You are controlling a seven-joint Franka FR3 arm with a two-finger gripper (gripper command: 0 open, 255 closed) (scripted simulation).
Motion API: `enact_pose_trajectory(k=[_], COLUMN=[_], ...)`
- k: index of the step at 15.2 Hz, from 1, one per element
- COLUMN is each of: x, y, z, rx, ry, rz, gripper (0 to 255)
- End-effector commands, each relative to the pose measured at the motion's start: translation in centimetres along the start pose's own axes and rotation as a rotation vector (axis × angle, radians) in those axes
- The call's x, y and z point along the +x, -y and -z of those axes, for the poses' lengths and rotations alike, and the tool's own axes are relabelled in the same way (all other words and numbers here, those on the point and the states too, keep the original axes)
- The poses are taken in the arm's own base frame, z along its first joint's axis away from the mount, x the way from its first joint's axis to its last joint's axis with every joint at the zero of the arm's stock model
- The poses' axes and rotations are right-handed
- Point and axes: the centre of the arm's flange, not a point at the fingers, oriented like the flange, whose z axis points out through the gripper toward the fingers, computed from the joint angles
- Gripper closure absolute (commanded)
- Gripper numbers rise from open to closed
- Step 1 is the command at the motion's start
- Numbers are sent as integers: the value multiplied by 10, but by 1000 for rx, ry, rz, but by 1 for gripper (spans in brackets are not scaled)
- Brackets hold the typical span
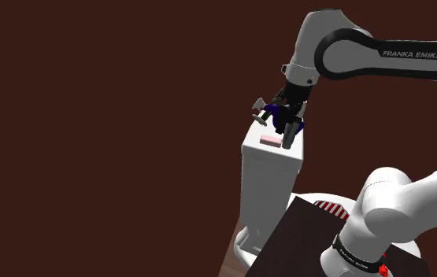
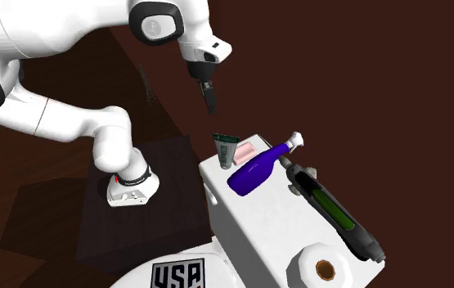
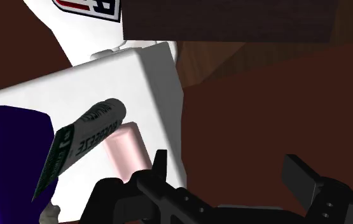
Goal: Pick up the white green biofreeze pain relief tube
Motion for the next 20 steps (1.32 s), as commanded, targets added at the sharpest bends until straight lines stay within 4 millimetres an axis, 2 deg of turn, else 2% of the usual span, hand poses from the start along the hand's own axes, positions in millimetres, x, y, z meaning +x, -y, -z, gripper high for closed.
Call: enact_pose_trajectory(k=[1,6,11,12,19,20], x=[0,34,44,43,40,40], y=[0,-77,-161,-167,-164,-164], z=[0,4,-1,-2,-41,-41], rx=[0,54,109,113,113,113], ry=[0,181,363,376,376,376], rz=[0,-293,-587,-608,-608,-608], gripper=[0,0,0,0,0,0])
